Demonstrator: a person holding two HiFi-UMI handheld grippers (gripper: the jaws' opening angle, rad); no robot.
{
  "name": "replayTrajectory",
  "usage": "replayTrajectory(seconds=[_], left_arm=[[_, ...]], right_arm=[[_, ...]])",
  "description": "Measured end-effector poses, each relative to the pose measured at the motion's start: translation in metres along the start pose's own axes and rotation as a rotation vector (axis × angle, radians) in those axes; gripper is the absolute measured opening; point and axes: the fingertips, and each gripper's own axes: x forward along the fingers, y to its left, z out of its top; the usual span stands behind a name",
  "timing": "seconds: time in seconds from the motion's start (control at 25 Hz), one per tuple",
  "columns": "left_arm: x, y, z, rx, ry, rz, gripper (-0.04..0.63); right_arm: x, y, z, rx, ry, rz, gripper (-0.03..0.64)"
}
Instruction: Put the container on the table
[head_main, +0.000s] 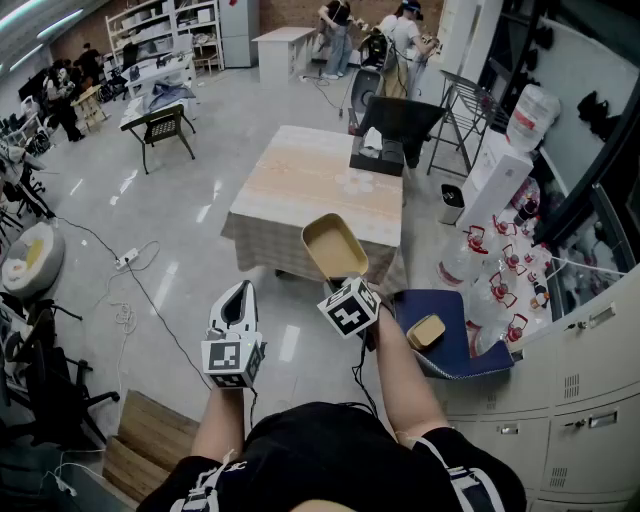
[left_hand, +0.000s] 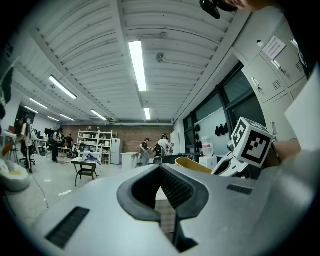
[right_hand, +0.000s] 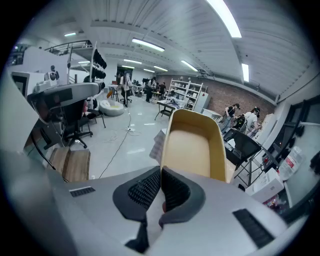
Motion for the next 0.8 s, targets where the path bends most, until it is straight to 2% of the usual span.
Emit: replayTrajectory(seconds=[0.24,0.48,0.8], left_arm=[[-0.006,0.012,-0.008,0.022,0.046,-0.016,0.011],[-0.009,0.023,-0.003,-0.012,0.066,-0.048,0.011],[-0.005,0.066,-0.014,-0.025,0.083,-0.111,0.011]], right_arm=[[0.007,0.011,0.007,0.042,-0.013,0.012,0.025],[0.016,0.026,0.019,0.07,-0.015,0.026,0.025],[0.045,0.047,0.041,0.098,0.009,-0.016,0.025]])
